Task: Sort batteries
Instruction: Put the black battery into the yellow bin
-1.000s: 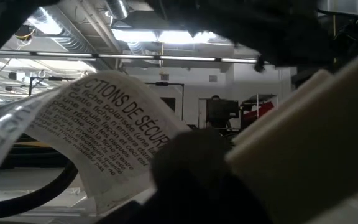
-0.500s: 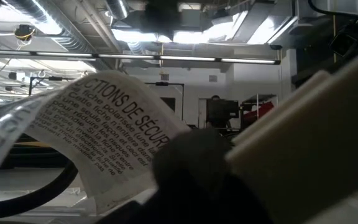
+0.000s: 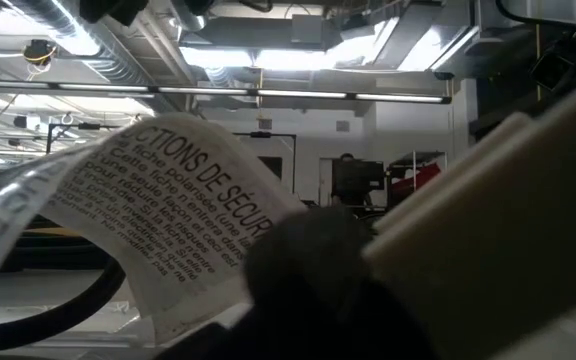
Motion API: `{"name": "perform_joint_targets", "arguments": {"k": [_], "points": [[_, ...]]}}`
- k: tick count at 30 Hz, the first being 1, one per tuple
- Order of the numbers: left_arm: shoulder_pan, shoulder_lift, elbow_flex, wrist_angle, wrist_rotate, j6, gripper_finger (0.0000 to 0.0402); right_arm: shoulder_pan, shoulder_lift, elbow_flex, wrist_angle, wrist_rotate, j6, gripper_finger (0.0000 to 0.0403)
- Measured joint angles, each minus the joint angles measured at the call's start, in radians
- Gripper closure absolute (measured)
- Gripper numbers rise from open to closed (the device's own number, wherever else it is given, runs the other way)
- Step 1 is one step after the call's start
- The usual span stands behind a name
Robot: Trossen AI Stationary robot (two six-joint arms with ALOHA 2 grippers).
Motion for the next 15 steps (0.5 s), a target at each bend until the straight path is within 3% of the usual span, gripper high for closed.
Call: {"name": "perform_joint_targets", "arguments": {"k": [5,15], "points": [[-0.012,0.005,-0.056,0.002,0.013,0.028,0.027,0.0,0.0,0.0,0.0,0.0,0.0,0.0233],[-0.047,0.009,-0.339,0.028,0.139,0.032,0.027,0.0,0.0,0.0,0.0,0.0,0.0,0.0233]]}}
